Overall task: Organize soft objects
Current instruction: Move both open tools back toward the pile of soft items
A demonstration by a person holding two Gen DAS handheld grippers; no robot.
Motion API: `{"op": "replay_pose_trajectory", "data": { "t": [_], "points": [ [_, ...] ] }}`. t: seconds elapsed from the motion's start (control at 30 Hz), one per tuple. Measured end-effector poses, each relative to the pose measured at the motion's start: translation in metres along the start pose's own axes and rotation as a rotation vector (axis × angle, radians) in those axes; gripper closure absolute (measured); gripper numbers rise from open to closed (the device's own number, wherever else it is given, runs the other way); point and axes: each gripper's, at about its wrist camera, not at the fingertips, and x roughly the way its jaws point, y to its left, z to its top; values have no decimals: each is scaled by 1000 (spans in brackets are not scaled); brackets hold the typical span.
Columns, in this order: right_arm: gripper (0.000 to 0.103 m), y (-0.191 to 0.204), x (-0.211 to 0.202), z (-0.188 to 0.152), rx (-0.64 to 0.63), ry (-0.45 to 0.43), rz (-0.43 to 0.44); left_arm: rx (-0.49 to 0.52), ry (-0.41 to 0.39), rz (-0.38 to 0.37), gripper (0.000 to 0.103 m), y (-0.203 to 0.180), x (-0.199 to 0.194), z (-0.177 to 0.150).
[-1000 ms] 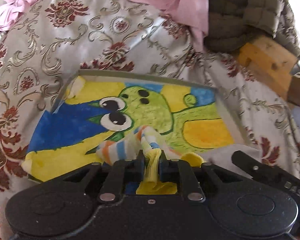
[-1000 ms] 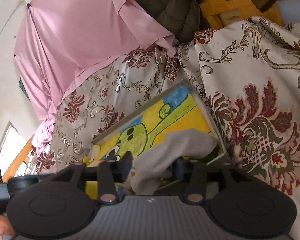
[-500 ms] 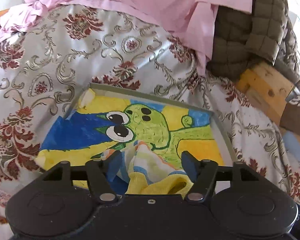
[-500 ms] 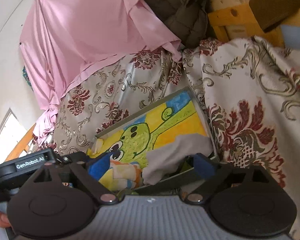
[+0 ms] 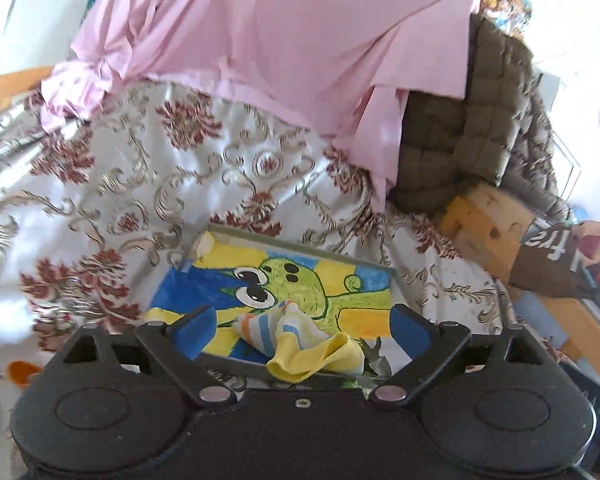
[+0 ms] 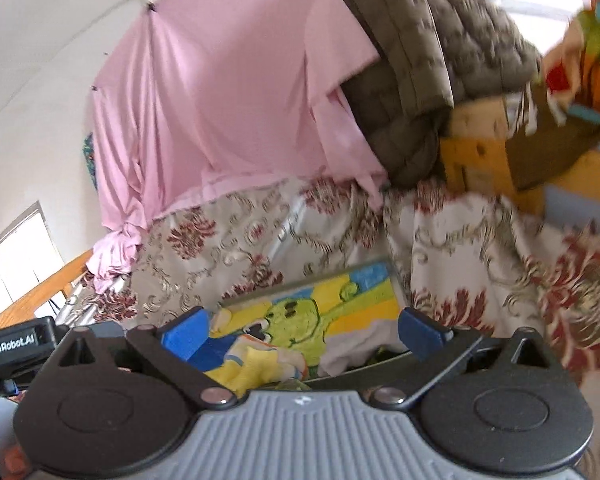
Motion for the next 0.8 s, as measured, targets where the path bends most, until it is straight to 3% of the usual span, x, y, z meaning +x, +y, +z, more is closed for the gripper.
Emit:
{"op": "replay_pose_trajectory", "data": {
  "t": [0.2, 0.5, 0.8],
  "points": [
    [0, 26, -59, -16, -57, -78, 0, 43, -66, -12, 1, 8, -66, -19],
    [0, 49, -120, -54, -121, -120, -23, 107, -91, -16, 1, 20, -140, -59],
    [0, 47, -140, -90, -116, 15, -94, 132, -41, -9, 1, 33, -172, -100]
  ]
}}
